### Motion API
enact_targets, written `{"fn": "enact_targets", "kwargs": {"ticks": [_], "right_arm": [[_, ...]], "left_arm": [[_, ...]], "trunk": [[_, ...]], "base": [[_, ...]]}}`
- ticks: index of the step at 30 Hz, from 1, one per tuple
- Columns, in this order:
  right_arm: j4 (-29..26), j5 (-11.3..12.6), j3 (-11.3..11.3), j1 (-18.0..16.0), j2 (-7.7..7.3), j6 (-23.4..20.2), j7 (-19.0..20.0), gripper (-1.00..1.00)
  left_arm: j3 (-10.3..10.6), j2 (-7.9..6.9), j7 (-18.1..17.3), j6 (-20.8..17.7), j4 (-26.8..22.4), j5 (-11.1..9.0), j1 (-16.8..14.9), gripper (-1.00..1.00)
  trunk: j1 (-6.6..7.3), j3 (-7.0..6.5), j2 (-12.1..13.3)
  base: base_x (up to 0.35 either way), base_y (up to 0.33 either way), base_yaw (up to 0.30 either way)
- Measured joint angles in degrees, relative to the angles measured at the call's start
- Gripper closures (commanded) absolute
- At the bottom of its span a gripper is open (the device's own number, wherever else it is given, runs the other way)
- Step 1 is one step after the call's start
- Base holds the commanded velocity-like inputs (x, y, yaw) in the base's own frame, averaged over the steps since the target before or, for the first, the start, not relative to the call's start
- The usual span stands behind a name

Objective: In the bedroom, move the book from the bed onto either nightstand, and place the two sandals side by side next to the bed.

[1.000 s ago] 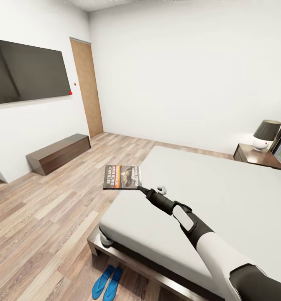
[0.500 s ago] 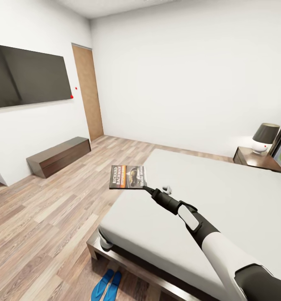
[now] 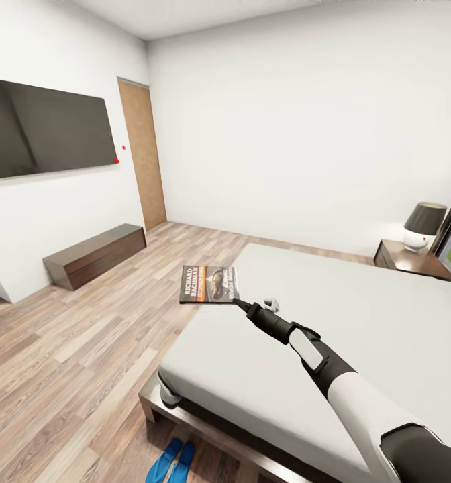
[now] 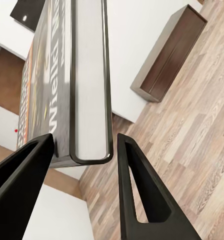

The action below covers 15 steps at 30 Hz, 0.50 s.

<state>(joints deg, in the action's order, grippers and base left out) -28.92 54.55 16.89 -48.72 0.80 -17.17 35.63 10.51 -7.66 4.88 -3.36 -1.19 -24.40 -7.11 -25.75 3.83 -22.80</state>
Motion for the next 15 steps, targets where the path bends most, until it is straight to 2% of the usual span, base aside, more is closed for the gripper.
{"fn": "enact_targets", "kwargs": {"ticks": [9,15], "right_arm": [[0.1,0.0,0.0,0.0,-0.55,-0.1,0.0,1.0],[0.1,0.0,0.0,0.0,-0.59,0.0,-0.1,1.0]], "left_arm": [[0.0,-0.04,0.0,0.3,0.0,0.0,0.0,-1.0],[0.0,0.01,0.0,0.4,0.0,0.0,0.0,-1.0]], "trunk": [[0.0,-0.15,0.0],[0.0,-0.38,0.0]], "base": [[0.0,0.0,0.014],[0.0,0.0,0.151]]}}
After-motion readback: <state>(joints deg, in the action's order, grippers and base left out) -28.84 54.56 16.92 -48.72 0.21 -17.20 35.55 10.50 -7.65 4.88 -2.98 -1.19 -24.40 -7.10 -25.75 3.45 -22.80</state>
